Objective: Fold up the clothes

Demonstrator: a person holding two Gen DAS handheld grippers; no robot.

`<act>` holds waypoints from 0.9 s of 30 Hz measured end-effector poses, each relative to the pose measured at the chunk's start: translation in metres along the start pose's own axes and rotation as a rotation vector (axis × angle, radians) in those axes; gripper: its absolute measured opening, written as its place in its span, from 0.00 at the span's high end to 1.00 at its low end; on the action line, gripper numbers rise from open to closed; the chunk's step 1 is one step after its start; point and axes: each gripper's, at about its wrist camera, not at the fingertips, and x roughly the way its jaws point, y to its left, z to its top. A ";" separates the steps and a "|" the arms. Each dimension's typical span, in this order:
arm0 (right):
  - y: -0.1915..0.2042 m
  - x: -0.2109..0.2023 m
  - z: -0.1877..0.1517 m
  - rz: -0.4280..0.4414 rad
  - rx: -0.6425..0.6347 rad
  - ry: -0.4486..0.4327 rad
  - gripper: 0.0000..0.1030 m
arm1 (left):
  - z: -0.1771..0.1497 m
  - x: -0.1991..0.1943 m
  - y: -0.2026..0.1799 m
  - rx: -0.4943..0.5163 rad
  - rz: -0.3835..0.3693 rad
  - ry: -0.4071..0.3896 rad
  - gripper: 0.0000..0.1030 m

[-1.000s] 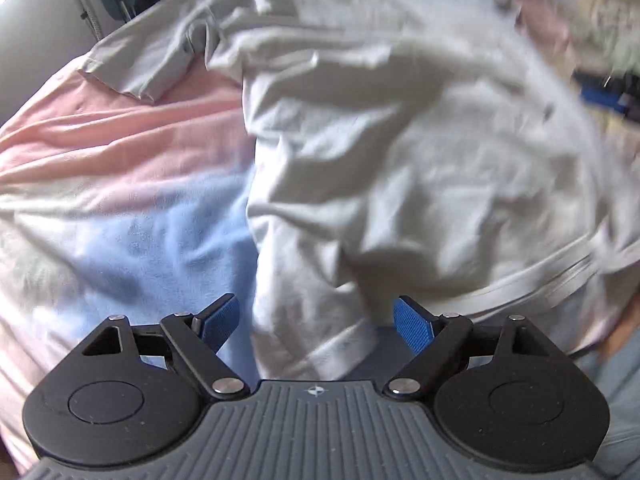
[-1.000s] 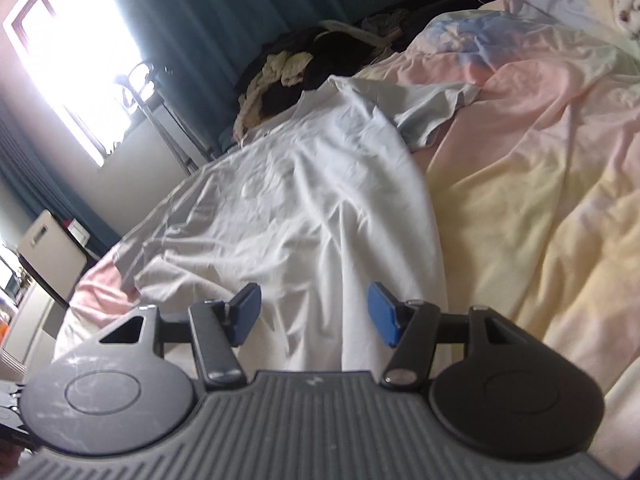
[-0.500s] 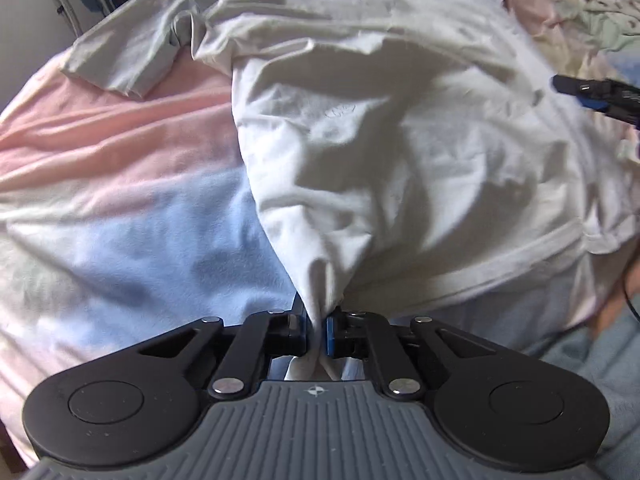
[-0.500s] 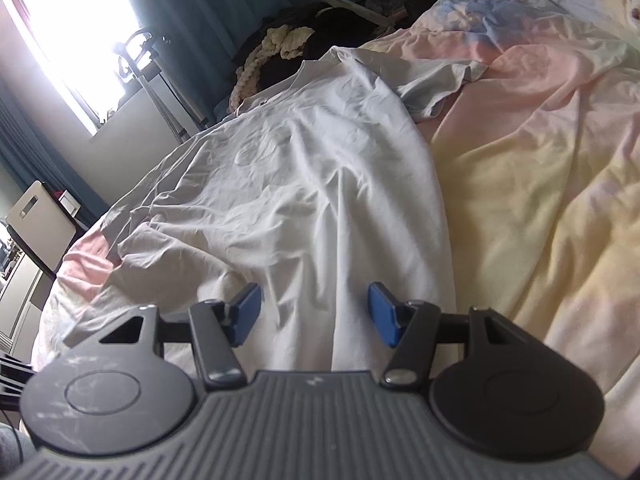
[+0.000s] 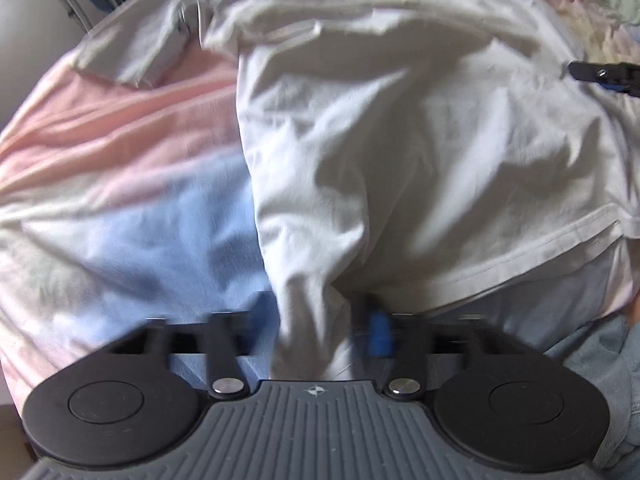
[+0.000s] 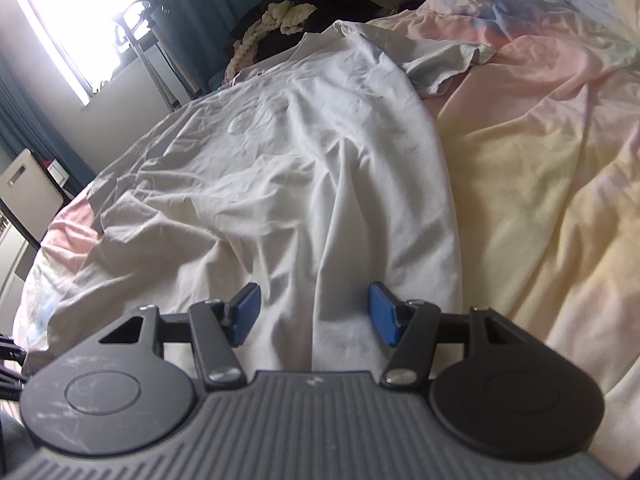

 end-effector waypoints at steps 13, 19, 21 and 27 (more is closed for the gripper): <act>0.003 -0.020 0.014 -0.032 -0.004 -0.174 0.41 | 0.050 -0.051 -0.051 -0.153 -0.086 -0.475 0.09; -0.007 -0.026 0.016 -0.035 0.058 -0.247 0.41 | 0.082 -0.016 -0.084 -0.178 -0.158 -0.546 0.08; -0.008 -0.026 0.016 -0.041 0.065 -0.271 0.41 | 0.092 -0.006 -0.091 -0.169 -0.143 -0.566 0.07; -0.008 -0.022 0.019 -0.075 0.066 -0.328 0.41 | 0.103 0.011 -0.091 -0.174 -0.086 -0.665 0.03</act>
